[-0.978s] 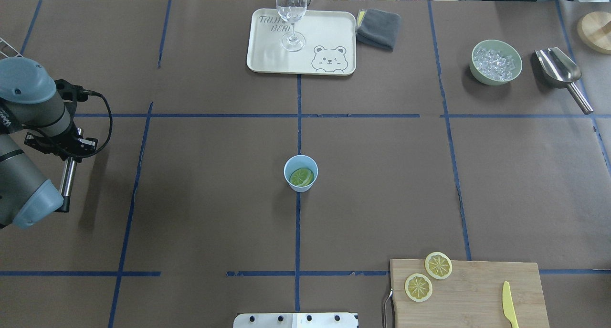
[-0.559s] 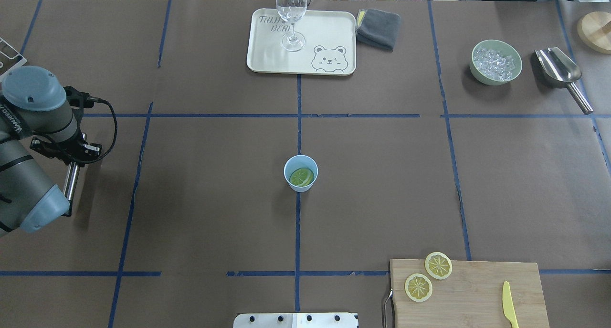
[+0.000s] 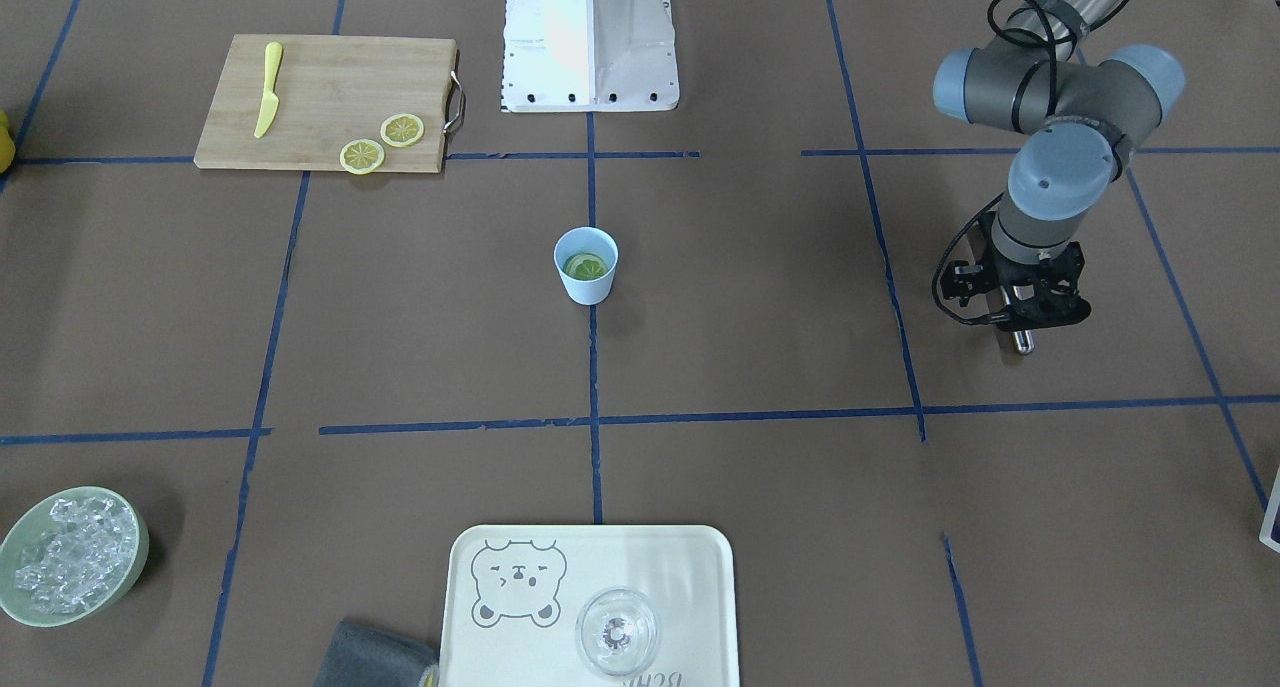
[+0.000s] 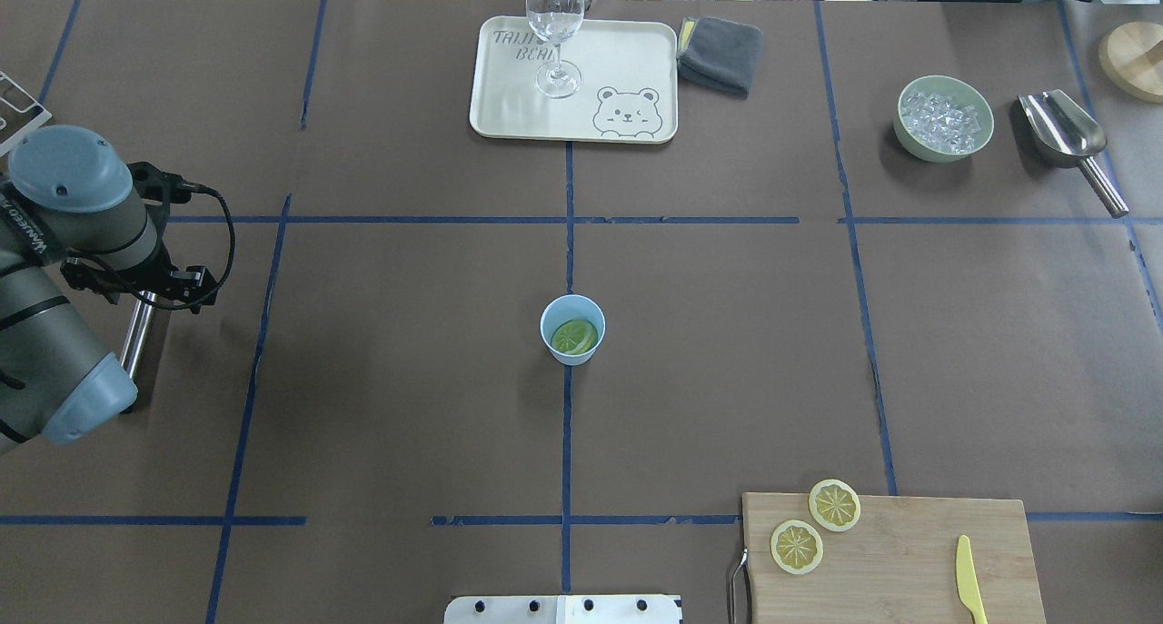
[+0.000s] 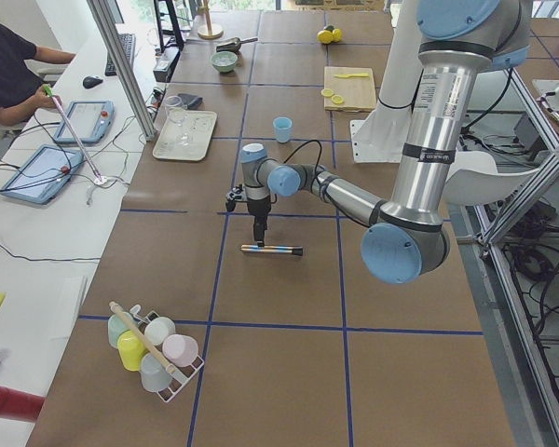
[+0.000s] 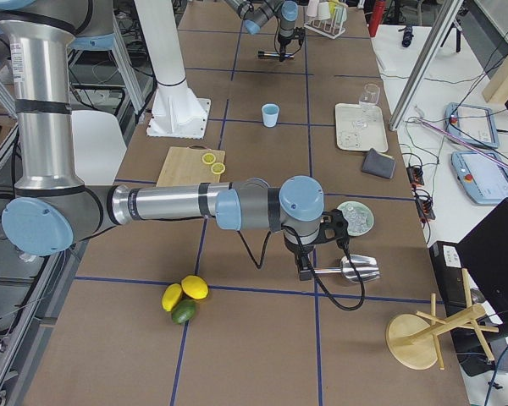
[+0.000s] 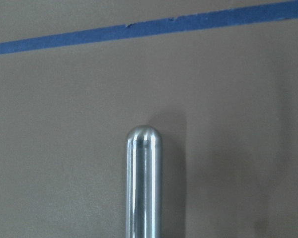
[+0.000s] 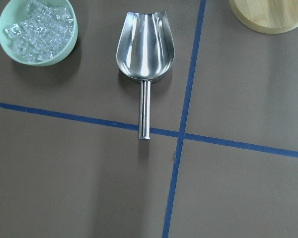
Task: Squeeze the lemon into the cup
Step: 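Set the metal rod down on the table and release it with the left gripper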
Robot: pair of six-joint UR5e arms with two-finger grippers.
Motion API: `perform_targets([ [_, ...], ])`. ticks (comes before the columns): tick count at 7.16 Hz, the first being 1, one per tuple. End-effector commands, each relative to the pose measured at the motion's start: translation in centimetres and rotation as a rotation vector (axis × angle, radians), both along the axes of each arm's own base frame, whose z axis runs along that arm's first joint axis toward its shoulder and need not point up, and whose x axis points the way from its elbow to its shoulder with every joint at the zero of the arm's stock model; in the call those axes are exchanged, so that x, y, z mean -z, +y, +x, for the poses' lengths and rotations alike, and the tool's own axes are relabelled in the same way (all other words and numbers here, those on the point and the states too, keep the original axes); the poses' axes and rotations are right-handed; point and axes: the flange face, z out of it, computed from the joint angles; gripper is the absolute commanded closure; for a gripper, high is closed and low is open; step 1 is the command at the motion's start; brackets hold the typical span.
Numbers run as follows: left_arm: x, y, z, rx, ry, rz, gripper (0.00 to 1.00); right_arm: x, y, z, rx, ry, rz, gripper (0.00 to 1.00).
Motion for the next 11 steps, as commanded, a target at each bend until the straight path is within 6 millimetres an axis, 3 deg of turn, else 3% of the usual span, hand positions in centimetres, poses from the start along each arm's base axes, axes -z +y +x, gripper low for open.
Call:
perform_targets([
  [1, 3.8, -2.6, -6.6, 0.019, 0.071, 0.078, 0.00, -0.1, 0.1, 0.0, 0.000, 0.000, -0.001, 0.00],
  [3, 3.2, -5.5, -15.9, -0.045, 0.157, 0.136, 0.00, -0.7, 0.5, 0.0, 0.000, -0.001, -0.015, 0.00],
  [5, -0.3, -5.6, -23.9, -0.093, 0.204, 0.166, 0.00, -1.3, 1.0, -0.1, 0.000, -0.002, -0.027, 0.00],
  [7, -8.5, -4.1, -30.8, -0.156, 0.200, 0.153, 0.00, -2.0, 1.7, -0.1, -0.001, -0.006, -0.043, 0.00],
  [9, -13.9, -3.2, -38.9, -0.170, 0.182, 0.175, 0.00, -2.9, 2.3, -0.2, -0.001, -0.007, -0.069, 0.00],
  [10, -13.9, -3.0, -40.3, -0.147, 0.177, 0.172, 0.00, -3.3, 2.5, -0.2, -0.002, -0.007, -0.080, 0.00],
  [11, -14.5, -3.0, -40.3, -0.142, 0.180, 0.158, 0.00, -3.6, 2.8, -0.2, -0.002, -0.009, -0.087, 0.00],
])
